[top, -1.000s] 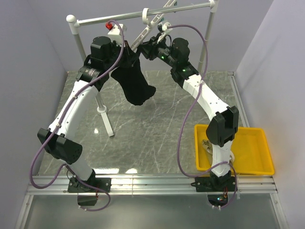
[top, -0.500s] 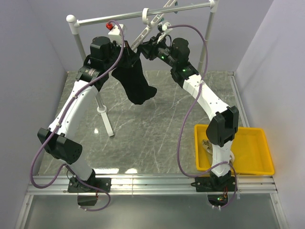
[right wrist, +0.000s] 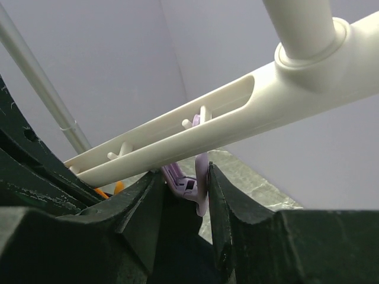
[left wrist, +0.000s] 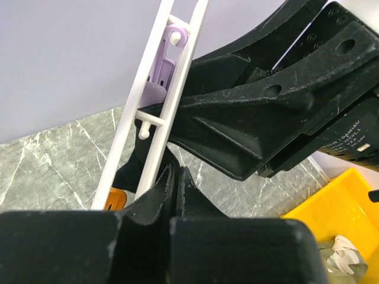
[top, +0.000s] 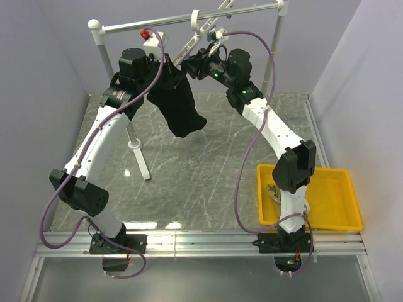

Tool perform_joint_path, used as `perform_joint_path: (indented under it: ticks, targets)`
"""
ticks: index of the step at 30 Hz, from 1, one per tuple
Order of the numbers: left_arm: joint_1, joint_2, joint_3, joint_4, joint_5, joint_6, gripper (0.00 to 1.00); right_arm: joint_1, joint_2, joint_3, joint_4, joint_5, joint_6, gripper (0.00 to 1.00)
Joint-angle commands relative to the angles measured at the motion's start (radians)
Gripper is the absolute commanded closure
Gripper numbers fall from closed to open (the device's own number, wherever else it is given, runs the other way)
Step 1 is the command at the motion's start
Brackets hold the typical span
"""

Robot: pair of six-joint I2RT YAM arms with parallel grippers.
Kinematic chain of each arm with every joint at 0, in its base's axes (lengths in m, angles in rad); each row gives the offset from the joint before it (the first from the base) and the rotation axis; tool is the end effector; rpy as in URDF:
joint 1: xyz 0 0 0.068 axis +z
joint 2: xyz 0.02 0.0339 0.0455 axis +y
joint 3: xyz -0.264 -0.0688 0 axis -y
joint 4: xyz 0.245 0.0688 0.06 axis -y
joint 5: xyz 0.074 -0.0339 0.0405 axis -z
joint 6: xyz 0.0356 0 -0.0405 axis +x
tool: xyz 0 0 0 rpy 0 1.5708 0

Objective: Clip the underwear to the hanger

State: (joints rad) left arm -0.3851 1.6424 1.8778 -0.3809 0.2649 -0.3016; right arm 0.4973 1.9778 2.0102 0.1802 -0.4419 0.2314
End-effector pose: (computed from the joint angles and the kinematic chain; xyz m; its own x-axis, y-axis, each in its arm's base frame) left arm 0.3397 -0.1478 0.4766 -0.3073 -0.1848 -0.9335 0.5355 0.7773 -0.3302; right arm 0.4069 0.2382 0.4462 -0.0027 0.2344 -0.9721 -0.8199 0.5561 0.1363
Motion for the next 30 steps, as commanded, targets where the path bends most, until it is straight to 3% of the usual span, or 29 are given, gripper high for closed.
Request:
perform_joint_path:
  ticks: [1,9,22,30]
  targets:
    - [0.006,-0.035,0.047,0.047,0.022,-0.004,1.0,-0.023,-0.022,0.036,0.044,-0.001,0.059,0.58]
    - [0.008,-0.021,0.06,0.039,0.017,-0.004,1.0,-0.025,-0.04,0.022,0.056,-0.006,0.06,0.46]
    - [0.017,-0.016,0.049,0.036,0.017,-0.001,1.0,-0.032,-0.094,-0.045,0.062,-0.037,0.045,0.37]
    - [0.02,-0.006,0.047,0.022,0.036,0.013,0.99,-0.045,-0.172,-0.125,0.067,-0.095,0.04,0.21]
